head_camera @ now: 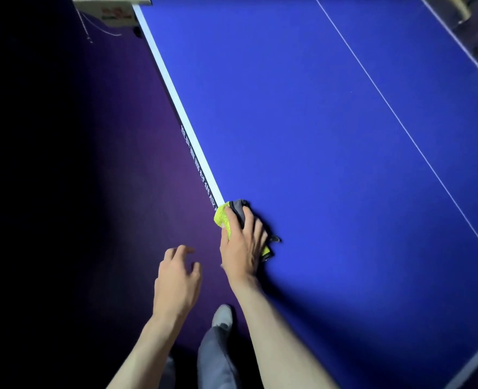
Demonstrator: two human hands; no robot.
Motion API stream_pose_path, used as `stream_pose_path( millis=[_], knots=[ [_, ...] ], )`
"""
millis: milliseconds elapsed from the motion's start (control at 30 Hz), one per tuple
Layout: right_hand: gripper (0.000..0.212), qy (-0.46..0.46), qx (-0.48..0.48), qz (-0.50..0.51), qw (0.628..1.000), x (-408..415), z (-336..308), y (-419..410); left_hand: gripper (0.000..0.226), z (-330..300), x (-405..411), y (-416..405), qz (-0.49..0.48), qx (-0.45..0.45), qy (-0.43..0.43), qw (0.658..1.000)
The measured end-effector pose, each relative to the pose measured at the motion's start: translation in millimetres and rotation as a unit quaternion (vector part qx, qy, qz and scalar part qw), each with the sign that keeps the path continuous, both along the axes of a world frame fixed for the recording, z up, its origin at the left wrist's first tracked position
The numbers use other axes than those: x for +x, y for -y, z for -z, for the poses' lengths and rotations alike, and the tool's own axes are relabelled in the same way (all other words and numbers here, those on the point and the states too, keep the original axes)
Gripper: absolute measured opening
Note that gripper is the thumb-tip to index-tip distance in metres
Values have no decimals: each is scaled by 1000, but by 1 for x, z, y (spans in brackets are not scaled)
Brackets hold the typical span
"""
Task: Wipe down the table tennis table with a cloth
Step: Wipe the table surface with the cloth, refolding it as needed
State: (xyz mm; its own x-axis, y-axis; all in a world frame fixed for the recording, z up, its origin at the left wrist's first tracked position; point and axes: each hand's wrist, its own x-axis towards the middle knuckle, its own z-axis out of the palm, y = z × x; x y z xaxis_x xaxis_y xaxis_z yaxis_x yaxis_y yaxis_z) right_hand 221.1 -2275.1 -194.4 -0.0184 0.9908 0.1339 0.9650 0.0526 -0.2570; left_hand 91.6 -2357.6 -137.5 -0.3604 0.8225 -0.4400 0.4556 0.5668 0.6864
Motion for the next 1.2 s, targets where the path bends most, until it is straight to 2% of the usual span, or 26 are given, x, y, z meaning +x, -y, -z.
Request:
stream_pose_path(
  millis=[233, 400, 500, 633, 700, 767, 867, 933, 1100, 1200],
  knots=[
    [53, -42, 13, -76, 996, 7, 17, -30, 34, 2, 6, -52, 8, 23, -28, 999],
    [85, -45, -50, -100, 993, 24, 1, -35, 36, -10, 31, -94, 13, 37, -34, 999],
    [69, -43, -15, -55, 997, 54, -4, -61, 33, -17, 52, -125, 42, 42, -41, 997],
    [77, -47, 1, -47, 998, 106, 1, -102, 36, -21, 90, -162, 66, 50, -73, 994],
    [71, -48, 14, -17, 999, 128, 3, -120, 38, -18, 114, -179, 97, 47, -105, 989],
    [64, -55, 32, 3, 998, 152, 4, -139, 41, -11, 140, -202, 153, 52, -152, 975],
    [64, -53, 37, 19, 998, 194, 5, -168, 46, -2, 177, -248, 236, 74, -190, 950],
    [64, -44, 44, 43, 997, 225, 8, -188, 48, 1, 200, -279, 260, 77, -200, 941],
    [47, -21, 71, 58, 996, 286, 16, -236, 62, 8, 243, -346, 305, 45, -268, 913],
    [47, -8, 78, 68, 995, 321, 21, -262, 63, 20, 257, -376, 324, 9, -300, 897]
  ],
)
